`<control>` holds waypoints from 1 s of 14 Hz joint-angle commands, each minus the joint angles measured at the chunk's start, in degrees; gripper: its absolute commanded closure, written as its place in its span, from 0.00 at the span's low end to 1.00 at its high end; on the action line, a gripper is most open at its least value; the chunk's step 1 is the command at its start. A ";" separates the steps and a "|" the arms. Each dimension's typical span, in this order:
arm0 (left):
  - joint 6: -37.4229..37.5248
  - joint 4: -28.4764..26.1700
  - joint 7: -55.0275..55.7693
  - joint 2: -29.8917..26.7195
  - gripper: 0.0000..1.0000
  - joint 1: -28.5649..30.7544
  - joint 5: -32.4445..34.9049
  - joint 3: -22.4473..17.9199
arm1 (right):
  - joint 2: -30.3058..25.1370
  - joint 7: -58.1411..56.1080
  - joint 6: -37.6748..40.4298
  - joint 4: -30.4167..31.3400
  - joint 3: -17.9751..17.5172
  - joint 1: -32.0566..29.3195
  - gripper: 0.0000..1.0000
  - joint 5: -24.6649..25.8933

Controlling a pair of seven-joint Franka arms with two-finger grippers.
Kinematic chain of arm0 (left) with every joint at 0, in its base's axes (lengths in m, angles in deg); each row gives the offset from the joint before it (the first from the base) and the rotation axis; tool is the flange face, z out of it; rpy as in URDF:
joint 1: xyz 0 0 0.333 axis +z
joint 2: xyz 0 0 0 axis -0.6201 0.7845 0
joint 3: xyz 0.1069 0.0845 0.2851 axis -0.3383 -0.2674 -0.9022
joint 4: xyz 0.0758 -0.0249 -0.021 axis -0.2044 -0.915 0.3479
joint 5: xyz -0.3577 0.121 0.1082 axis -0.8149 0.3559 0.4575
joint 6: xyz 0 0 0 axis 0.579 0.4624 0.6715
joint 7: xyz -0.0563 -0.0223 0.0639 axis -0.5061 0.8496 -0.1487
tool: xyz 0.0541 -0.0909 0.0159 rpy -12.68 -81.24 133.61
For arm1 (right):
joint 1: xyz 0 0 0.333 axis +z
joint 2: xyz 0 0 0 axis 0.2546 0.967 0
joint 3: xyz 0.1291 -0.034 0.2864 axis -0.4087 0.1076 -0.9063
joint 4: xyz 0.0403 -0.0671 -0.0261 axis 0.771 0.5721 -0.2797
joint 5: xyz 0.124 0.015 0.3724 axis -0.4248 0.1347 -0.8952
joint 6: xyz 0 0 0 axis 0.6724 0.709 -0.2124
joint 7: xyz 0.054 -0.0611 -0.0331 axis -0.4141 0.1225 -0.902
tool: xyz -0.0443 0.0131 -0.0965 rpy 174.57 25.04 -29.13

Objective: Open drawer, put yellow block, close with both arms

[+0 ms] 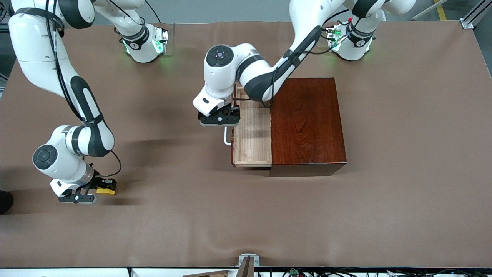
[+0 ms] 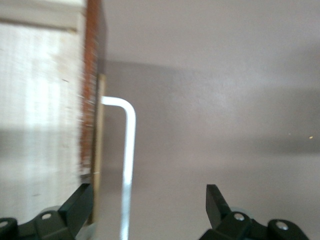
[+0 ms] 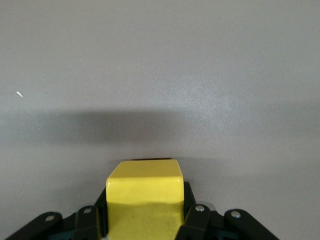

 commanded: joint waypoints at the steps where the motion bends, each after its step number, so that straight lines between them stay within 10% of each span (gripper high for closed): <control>1: 5.48 -1.25 0.85 -7.68 0.00 1.90 -1.43 -0.34 | -1.30 -6.61 5.96 -2.32 -0.63 -0.45 1.00 0.74; 8: 28.48 -2.92 -9.82 -24.74 0.00 16.65 -5.74 -0.16 | -8.14 -20.58 22.17 -8.57 -2.65 1.66 1.00 0.22; 14: 33.70 -13.37 -37.43 -36.53 0.00 35.19 -7.50 -0.08 | -14.66 -23.95 24.81 -8.74 -16.35 1.83 1.00 0.21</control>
